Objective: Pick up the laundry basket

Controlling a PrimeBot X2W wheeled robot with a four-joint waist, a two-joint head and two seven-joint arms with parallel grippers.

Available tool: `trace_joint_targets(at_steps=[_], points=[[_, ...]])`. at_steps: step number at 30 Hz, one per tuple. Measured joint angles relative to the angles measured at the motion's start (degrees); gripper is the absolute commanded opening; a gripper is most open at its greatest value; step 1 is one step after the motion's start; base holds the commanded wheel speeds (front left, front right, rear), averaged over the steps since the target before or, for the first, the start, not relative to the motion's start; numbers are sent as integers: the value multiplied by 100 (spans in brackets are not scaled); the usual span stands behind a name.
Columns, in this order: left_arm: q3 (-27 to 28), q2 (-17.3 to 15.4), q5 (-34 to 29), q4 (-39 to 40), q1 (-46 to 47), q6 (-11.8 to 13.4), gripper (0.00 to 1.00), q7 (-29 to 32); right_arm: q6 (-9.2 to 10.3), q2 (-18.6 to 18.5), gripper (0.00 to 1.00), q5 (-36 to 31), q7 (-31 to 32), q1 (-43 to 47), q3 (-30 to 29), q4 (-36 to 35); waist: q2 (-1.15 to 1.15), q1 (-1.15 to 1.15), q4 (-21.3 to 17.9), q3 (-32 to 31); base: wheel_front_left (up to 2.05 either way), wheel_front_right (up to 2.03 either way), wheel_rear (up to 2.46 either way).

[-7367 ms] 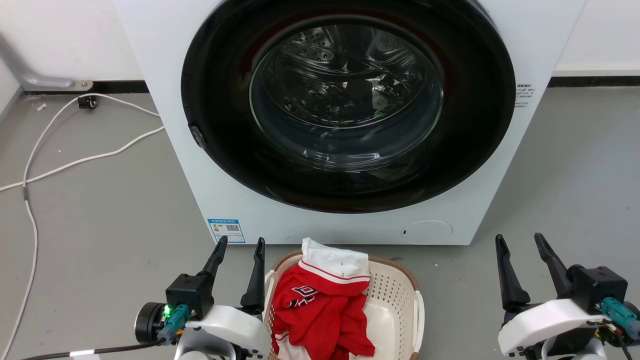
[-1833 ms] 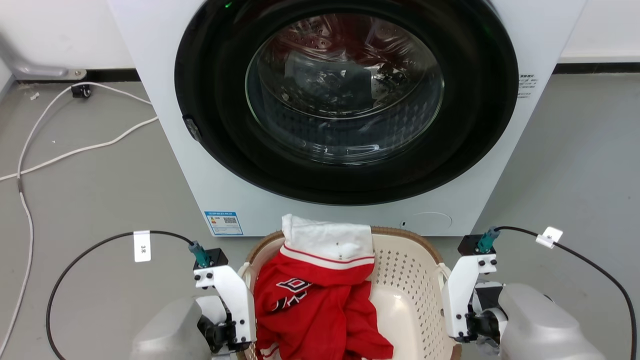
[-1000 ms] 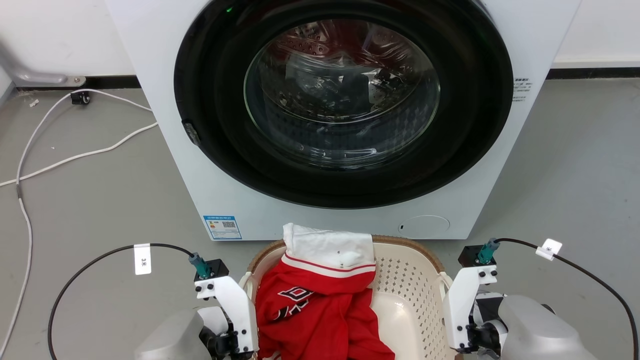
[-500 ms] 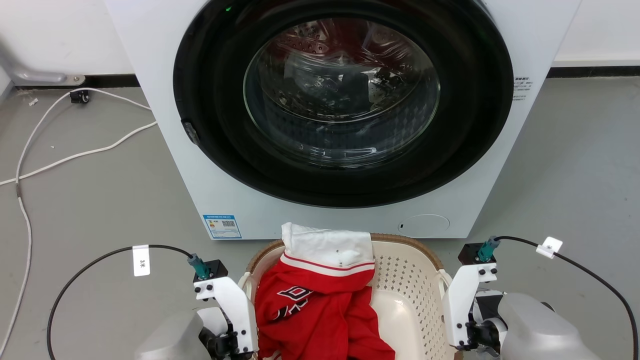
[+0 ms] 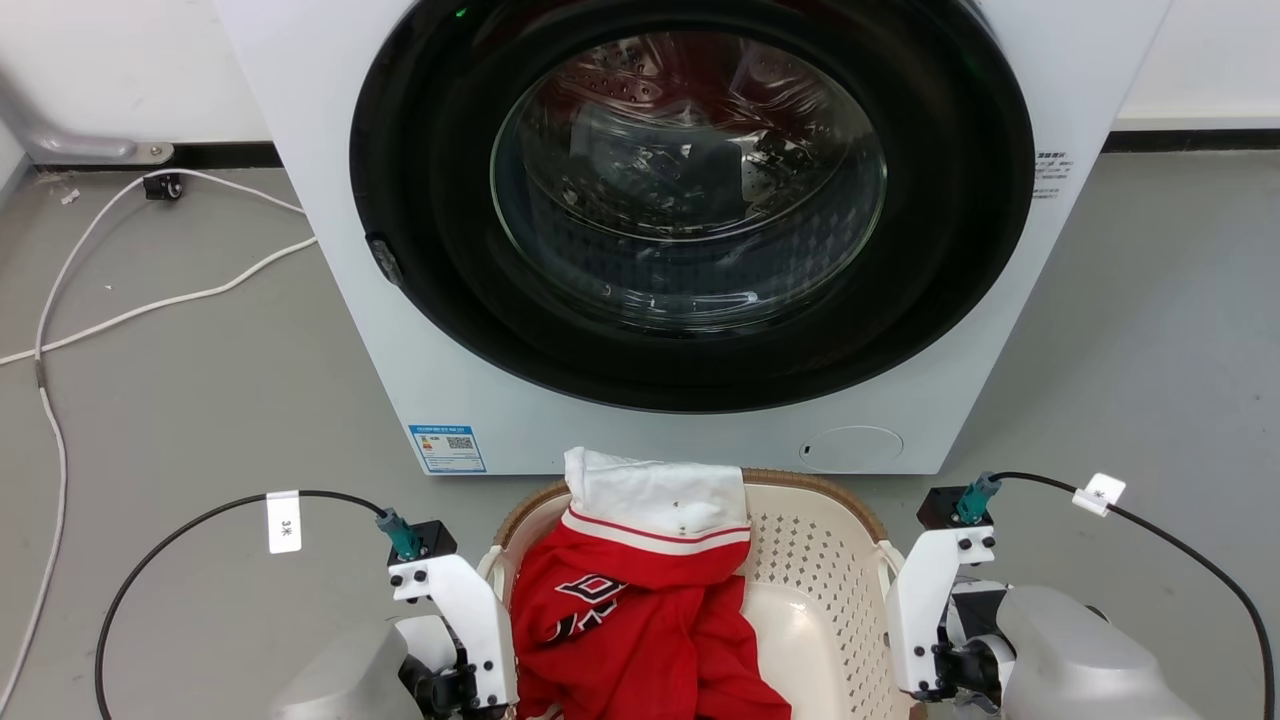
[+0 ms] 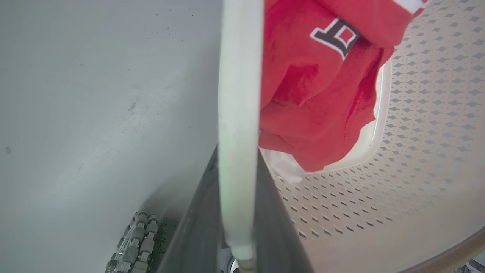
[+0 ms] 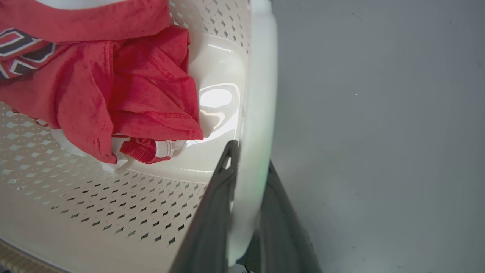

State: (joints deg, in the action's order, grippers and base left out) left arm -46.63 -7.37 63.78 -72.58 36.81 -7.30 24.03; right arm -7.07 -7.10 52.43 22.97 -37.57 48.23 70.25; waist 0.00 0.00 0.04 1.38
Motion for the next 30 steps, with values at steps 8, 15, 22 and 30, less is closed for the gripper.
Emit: trace_joint_targets(at_steps=[8, 15, 22, 30], points=[[-44, 0, 44, -5, 0, 0, 0, -9, 0, -1, 0, 90, -2, -12, 73, 23, 0, 0, 3, 14, 0, 0, 0], [-78, -2, 76, -3, 0, 8, 0, -35, 0, -2, 0, 153, -26, -29, 133, 34, 0, 0, 0, 26, 0, 0, 0], [-104, -10, 109, 4, 0, 8, 0, -53, 0, -3, 0, 202, -34, -36, 183, 45, 0, 0, 3, 35, 0, 0, 0], [-130, -15, 153, 9, 0, 8, 0, -77, 0, -3, 0, 267, -73, -81, 233, 67, 0, 0, -2, 43, 0, 0, 0]])
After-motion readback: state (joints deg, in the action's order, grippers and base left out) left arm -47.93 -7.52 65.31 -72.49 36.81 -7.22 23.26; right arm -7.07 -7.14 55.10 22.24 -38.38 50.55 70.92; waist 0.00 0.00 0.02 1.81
